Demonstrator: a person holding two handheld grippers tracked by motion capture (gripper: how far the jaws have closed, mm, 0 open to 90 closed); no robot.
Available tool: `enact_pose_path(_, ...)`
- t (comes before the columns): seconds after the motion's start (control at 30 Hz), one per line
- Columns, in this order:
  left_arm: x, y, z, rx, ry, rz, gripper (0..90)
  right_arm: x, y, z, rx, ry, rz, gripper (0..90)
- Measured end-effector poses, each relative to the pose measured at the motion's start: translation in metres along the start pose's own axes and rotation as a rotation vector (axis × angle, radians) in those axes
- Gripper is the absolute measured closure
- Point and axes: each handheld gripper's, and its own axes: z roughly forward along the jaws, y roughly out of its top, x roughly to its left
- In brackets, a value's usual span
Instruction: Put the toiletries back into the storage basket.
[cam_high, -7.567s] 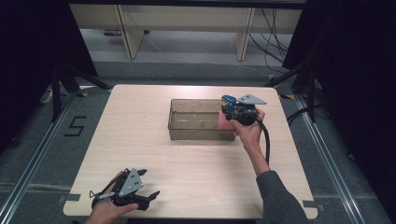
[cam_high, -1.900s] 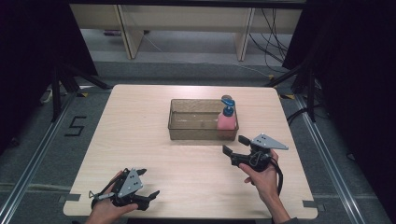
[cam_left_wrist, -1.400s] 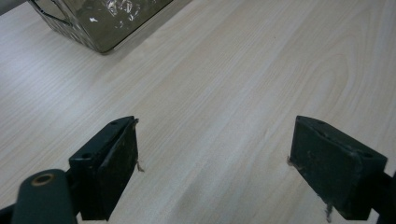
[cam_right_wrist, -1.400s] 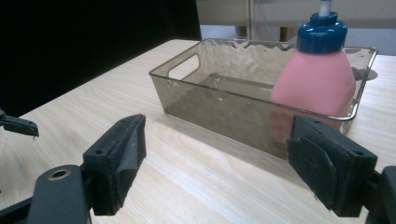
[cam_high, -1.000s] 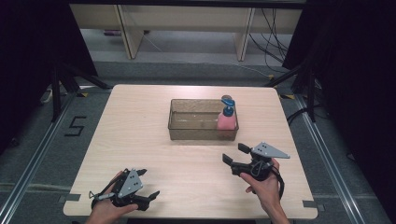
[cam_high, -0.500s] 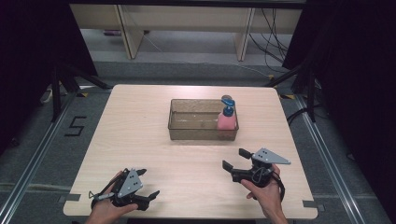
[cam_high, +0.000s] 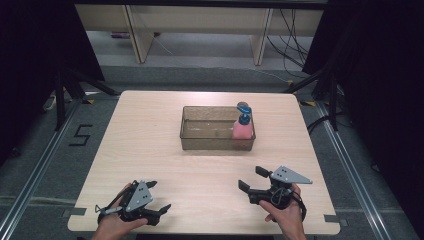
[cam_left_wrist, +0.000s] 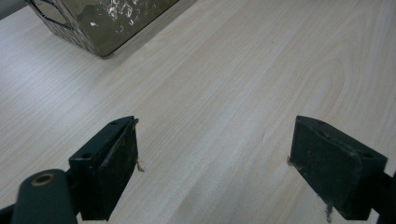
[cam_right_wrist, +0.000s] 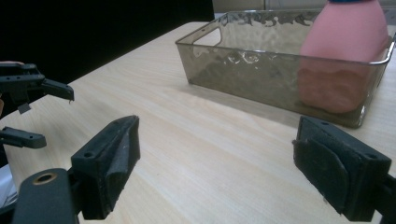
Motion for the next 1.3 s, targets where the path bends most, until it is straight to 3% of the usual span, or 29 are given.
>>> enact_pose_path(0.13, 0.0, 0.0, 0.0, -0.002, 0.001, 0.0, 14.9, 0.002, -0.003, -0.002, 0.012, 0.009, -0.005, 15.7)
enact_pose_path(0.17, 0.0, 0.0, 0.0, 0.004, 0.003, 0.006, 14.9, 0.006, -0.004, -0.003, 0.014, 0.011, 0.026, 15.7)
enact_pose_path(0.2, 0.0, 0.0, 0.0, 0.005, 0.003, 0.007, 14.9, 0.004, -0.004, -0.004, 0.021, 0.002, -0.006, 15.7)
enact_pose_path(0.27, 0.0, 0.0, 0.0, -0.006, 0.005, 0.001, 14.8, 0.004, -0.006, -0.004, 0.019, 0.0, -0.024, 15.7)
enact_pose_path(0.3, -0.001, 0.0, 0.0, -0.009, 0.004, -0.003, 14.9, 0.005, -0.007, -0.005, 0.026, -0.004, -0.025, 15.7)
enact_pose_path(0.33, 0.0, 0.0, 0.0, -0.006, 0.0, 0.003, 14.9, 0.007, -0.008, -0.006, 0.041, -0.004, 0.007, 15.6)
enact_pose_path(0.43, 0.0, 0.0, 0.0, -0.008, 0.001, 0.002, 14.9, 0.005, -0.009, -0.008, 0.03, 0.001, -0.027, 15.6)
enact_pose_path(0.5, -0.001, 0.0, 0.0, -0.008, -0.001, 0.001, 14.9, 0.008, -0.01, -0.01, 0.041, 0.009, 0.021, 15.5)
enact_pose_path(0.53, -0.001, 0.0, 0.0, -0.009, -0.001, -0.001, 14.8, 0.006, -0.011, -0.009, 0.029, 0.006, -0.009, 15.5)
enact_pose_path(0.6, -0.002, 0.0, 0.001, -0.029, -0.001, -0.023, 14.9, 0.008, -0.012, -0.01, 0.049, 0.003, 0.014, 15.5)
enact_pose_path(0.67, -0.002, 0.0, 0.001, -0.028, -0.002, -0.023, 14.9, 0.007, -0.013, -0.011, 0.037, 0.007, -0.017, 15.5)
enact_pose_path(0.7, -0.001, 0.0, 0.0, -0.008, -0.001, 0.001, 14.9, 0.007, -0.014, -0.012, 0.043, 0.011, -0.012, 15.5)
enact_pose_path(0.73, -0.001, 0.0, 0.0, -0.008, 0.0, 0.0, 14.9, 0.009, -0.014, -0.013, 0.042, 0.01, 0.004, 15.5)
enact_pose_path(0.77, -0.002, 0.0, 0.001, -0.02, 0.001, -0.015, 14.8, 0.008, -0.015, -0.013, 0.038, 0.015, -0.014, 15.6)
enact_pose_path(1.0, -0.002, 0.0, 0.001, -0.026, -0.001, -0.021, 14.9, 0.009, -0.018, -0.016, 0.056, -0.012, -0.053, 15.5)
enact_pose_path(1.07, -0.002, 0.0, 0.001, -0.027, -0.002, -0.022, 14.9, 0.009, -0.019, -0.016, 0.056, -0.011, -0.053, 15.5)
enact_pose_path(1.1, -0.002, 0.0, 0.001, -0.027, -0.002, -0.022, 14.9, 0.011, -0.019, -0.017, 0.06, -0.013, -0.025, 15.5)
enact_pose_path(1.23, -0.002, 0.0, 0.001, -0.028, -0.002, -0.022, 14.9, 0.01, -0.02, -0.022, 0.075, -0.014, -0.039, 15.5)
enact_pose_path(1.3, -0.002, 0.0, 0.001, -0.029, -0.002, -0.022, 14.9, 0.012, -0.021, -0.023, 0.074, -0.014, -0.02, 15.6)
